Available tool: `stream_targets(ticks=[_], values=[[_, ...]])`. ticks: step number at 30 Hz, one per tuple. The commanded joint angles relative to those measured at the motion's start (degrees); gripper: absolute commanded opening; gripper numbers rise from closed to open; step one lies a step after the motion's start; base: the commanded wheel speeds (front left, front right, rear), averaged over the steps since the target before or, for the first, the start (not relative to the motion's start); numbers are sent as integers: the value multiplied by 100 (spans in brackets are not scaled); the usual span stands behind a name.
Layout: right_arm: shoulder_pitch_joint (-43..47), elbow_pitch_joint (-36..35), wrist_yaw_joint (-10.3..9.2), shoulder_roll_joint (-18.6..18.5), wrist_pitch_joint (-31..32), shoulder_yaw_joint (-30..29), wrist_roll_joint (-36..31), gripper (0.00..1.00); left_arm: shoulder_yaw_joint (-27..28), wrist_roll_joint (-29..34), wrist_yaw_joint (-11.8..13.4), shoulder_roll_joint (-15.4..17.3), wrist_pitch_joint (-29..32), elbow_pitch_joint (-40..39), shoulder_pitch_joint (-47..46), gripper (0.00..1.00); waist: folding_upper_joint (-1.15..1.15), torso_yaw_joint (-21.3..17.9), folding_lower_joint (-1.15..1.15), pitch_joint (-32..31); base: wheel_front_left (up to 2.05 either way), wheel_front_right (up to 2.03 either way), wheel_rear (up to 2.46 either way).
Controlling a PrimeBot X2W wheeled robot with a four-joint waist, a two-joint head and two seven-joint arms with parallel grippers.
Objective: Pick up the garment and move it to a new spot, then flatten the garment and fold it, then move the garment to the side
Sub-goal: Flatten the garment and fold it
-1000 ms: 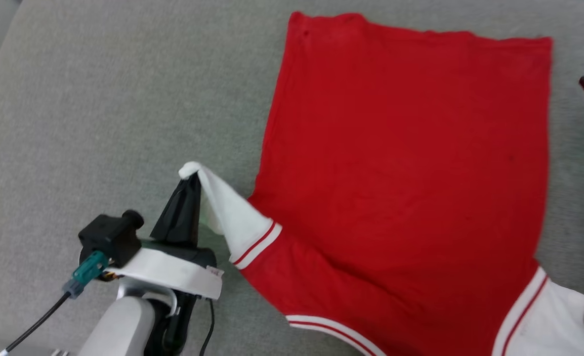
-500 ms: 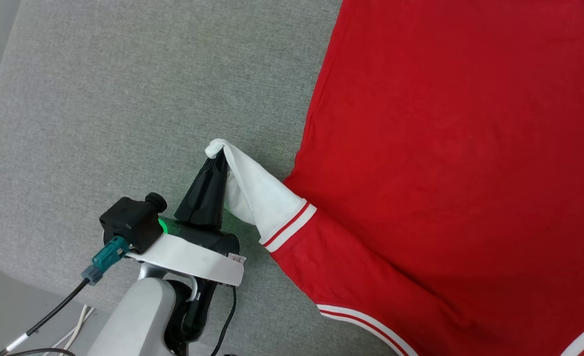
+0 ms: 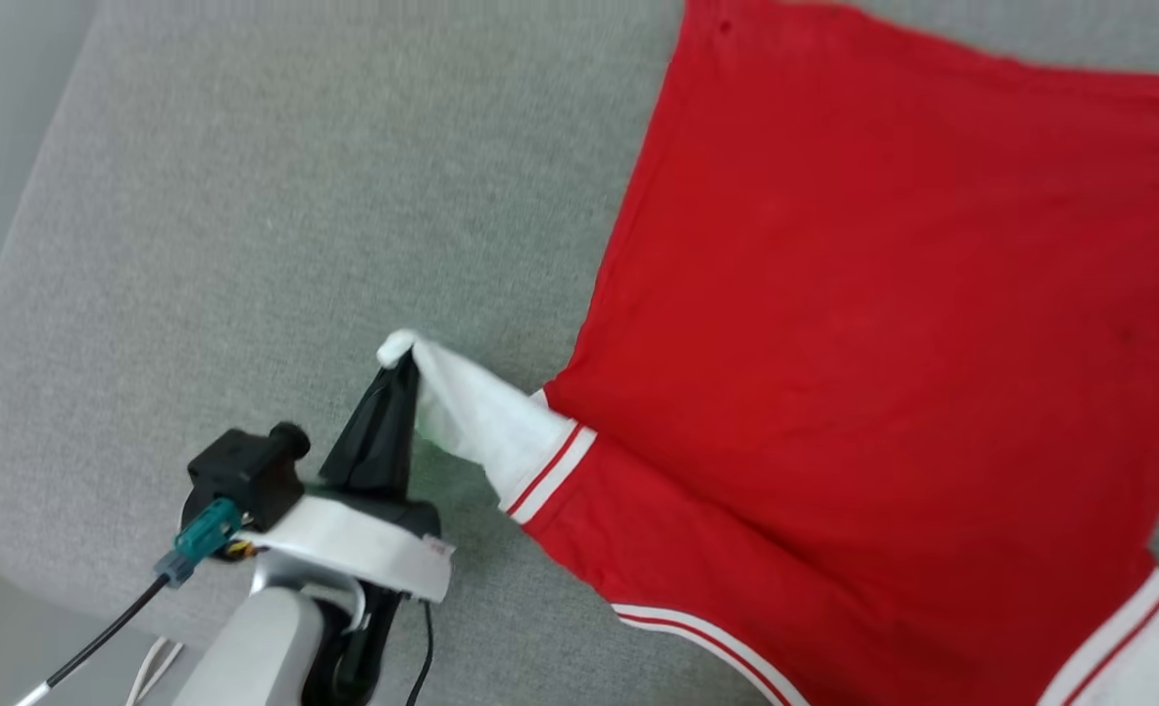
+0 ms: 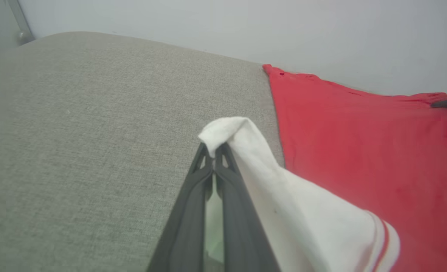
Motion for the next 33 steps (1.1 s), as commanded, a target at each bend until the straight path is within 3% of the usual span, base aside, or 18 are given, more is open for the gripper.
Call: stream_targets(ticks=[1, 7, 13, 18, 22, 26, 27, 28, 29, 33], values=[[119, -120, -6, -97, -66, 72, 61, 0, 33, -18, 46, 57, 18, 44, 110, 0, 0, -200, 0, -377, 0, 0, 0], [1038, -976, -6, -285, -50, 457, 527, 0, 347, -215, 330, 282, 74, 54, 775, 0, 0, -741, 0, -1179, 0, 0, 0], [2849, -1900, -6, -230, 293, 245, 730, 0, 588, -396, 651, 483, 237, -117, 1580, 0, 0, -1275, 0, -1886, 0, 0, 0], [4631, -2625, -6, 243, 748, -119, 737, 0, 684, -482, 845, 593, 406, -285, 2019, 0, 0, -1655, 0, -2211, 0, 0, 0], [5871, -3142, -6, 867, 1084, -308, 684, 0, 702, -504, 952, 640, 513, -384, 2178, 0, 0, -1845, 0, -2285, 0, 0, 0], [6593, -3453, -5, 1374, 1239, -449, 653, 2, 709, -512, 1030, 669, 586, -493, 2248, 0, 0, -1990, 0, -2289, 0, 0, 0], [6677, -3528, -6, 1495, 1208, -482, 642, 27, 706, -512, 1041, 673, 598, -524, 2256, 0, 0, -2013, 0, -2274, 0, 0, 0], [6740, -3575, -5, 1596, 1195, -502, 645, 67, 706, -516, 1046, 684, 619, -543, 2264, 0, 0, -2036, 0, -2264, 0, 0, 0], [6779, -3640, -5, 1631, 1104, -506, 619, 100, 704, -512, 1059, 695, 631, -561, 2267, 0, 0, -2053, 0, -2247, 0, 0, 0], [6579, -3791, -5, 1662, 525, -597, 540, 100, 685, -489, 1081, 725, 673, -646, 2205, 0, 0, -2079, 0, -2165, 0, 0, 0]])
